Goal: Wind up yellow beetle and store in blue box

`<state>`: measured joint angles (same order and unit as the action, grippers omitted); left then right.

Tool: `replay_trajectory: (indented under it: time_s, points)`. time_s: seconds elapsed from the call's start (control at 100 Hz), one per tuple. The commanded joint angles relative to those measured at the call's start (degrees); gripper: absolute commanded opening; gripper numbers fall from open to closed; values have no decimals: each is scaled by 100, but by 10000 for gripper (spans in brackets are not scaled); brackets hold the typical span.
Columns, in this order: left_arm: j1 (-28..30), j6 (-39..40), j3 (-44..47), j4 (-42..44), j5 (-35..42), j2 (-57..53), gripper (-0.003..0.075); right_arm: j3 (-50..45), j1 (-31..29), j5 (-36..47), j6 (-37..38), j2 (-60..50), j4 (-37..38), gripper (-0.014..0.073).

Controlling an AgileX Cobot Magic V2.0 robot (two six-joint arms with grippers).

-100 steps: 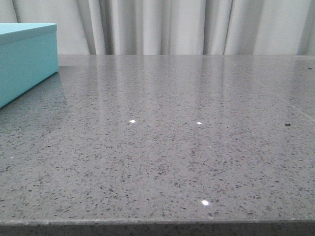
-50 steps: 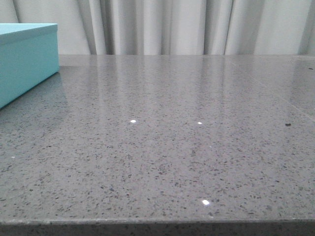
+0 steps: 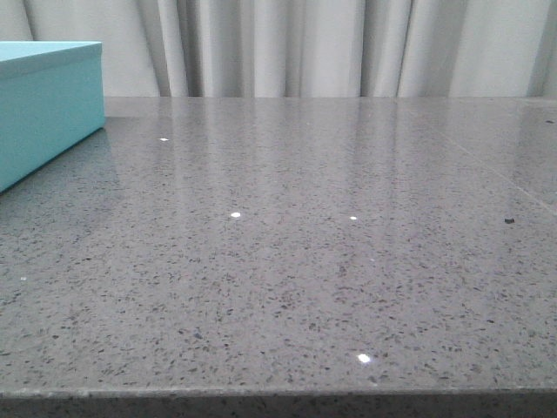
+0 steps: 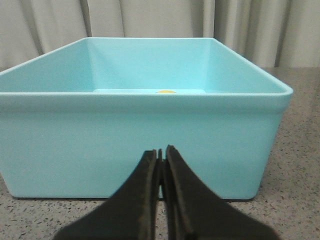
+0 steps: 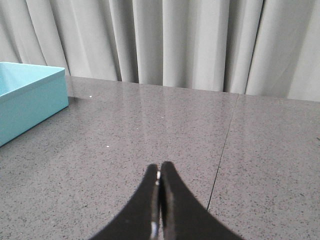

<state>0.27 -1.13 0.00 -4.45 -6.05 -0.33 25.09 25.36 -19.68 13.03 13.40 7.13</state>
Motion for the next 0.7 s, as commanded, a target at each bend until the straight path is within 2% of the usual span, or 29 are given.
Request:
replay_trajectory:
  time_s: [0.0, 0.11, 0.24, 0.33, 0.46, 0.69]
  points:
    - [-7, 44, 124, -2, 467, -183, -19, -14, -22, 630, -47, 52, 82, -61]
    - [-7, 44, 124, -2, 467, -183, -19, -348, -255, 1375, -59, 52, 82, -61]
    - [-7, 44, 124, -2, 467, -183, -19, -1003, -778, 3117, -438, 52, -67, -61]
    - [-7, 44, 124, -2, 467, -183, -19, -1408, -1139, 3809, -626, 17, -282, -61]
    - [-7, 44, 124, -2, 467, -183, -19, -1864, -1553, 3637, -682, -310, -391, -61]
    - [-7, 44, 124, -2, 467, -183, -19, -2405, -1985, 2831, -704, -854, -458, -61]
